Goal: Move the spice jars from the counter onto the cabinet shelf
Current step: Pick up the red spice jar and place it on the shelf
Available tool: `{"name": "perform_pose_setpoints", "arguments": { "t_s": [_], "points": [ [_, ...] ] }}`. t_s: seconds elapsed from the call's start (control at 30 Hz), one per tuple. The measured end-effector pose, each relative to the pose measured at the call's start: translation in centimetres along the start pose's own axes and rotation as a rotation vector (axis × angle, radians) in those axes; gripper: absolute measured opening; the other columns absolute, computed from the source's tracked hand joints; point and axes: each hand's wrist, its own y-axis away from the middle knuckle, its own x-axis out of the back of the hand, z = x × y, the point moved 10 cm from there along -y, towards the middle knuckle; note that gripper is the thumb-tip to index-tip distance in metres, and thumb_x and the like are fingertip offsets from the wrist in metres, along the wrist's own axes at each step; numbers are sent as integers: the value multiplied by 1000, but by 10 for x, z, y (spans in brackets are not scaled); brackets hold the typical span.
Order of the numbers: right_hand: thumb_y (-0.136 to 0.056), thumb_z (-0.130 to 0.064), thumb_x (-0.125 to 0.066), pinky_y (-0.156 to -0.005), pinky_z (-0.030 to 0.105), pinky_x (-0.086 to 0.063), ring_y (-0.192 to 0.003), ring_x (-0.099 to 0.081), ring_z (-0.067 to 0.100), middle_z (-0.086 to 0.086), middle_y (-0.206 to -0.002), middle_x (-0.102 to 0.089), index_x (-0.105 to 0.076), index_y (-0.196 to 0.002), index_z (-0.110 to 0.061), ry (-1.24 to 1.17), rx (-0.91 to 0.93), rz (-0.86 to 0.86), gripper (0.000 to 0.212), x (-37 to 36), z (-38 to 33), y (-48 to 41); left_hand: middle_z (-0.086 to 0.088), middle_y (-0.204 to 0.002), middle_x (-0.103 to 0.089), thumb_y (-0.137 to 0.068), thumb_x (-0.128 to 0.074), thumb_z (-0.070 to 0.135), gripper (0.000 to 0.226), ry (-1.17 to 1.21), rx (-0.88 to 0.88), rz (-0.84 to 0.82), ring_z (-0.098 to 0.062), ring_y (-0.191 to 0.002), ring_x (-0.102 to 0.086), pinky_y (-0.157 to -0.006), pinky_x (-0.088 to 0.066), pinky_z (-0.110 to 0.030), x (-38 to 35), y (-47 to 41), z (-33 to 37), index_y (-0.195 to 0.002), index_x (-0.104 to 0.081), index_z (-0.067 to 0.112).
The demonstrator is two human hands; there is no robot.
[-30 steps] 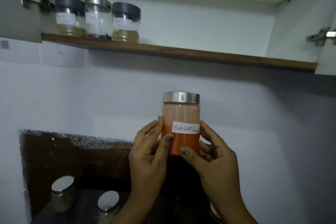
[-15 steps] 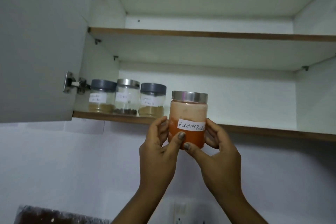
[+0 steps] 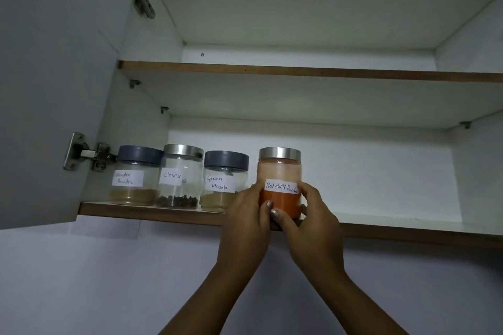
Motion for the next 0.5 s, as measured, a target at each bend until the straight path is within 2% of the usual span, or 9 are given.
{"name": "perform_pose_setpoints", "arguments": {
  "t_s": [0.17, 0.33, 0.5],
  "points": [
    [-73, -60, -64, -95, 39, -47, -106, -60, 19, -4, -125, -58, -39, -129, -25, 159, -73, -30, 70, -10, 4, -7, -6, -107, -63, -92, -50, 20, 28, -114, -20, 32, -3, -85, -46, -64, -32, 1, 0, 1, -6, -117, -59, 10],
    [-73, -66, -58, -95, 34, -37, -105, -60, 17, -7, -123, -58, -35, -125, -27, 278, -95, -101, 69, -18, 2, -13, -6, -106, -59, -91, -51, 17, 26, -122, 62, 74, -3, -85, -43, -63, -33, 3, 2, 3, -18, -114, -58, 9],
    [-74, -67, -57, -94, 34, -36, -104, -61, 16, -7, -123, -59, -34, -126, -27, 327, -78, -98, 69, -20, 1, -13, -5, -104, -57, -91, -53, 15, 21, -126, 105, 83, -6, -86, -46, -62, -30, 0, 2, 6, -24, -110, -58, 7]
  ]
}}
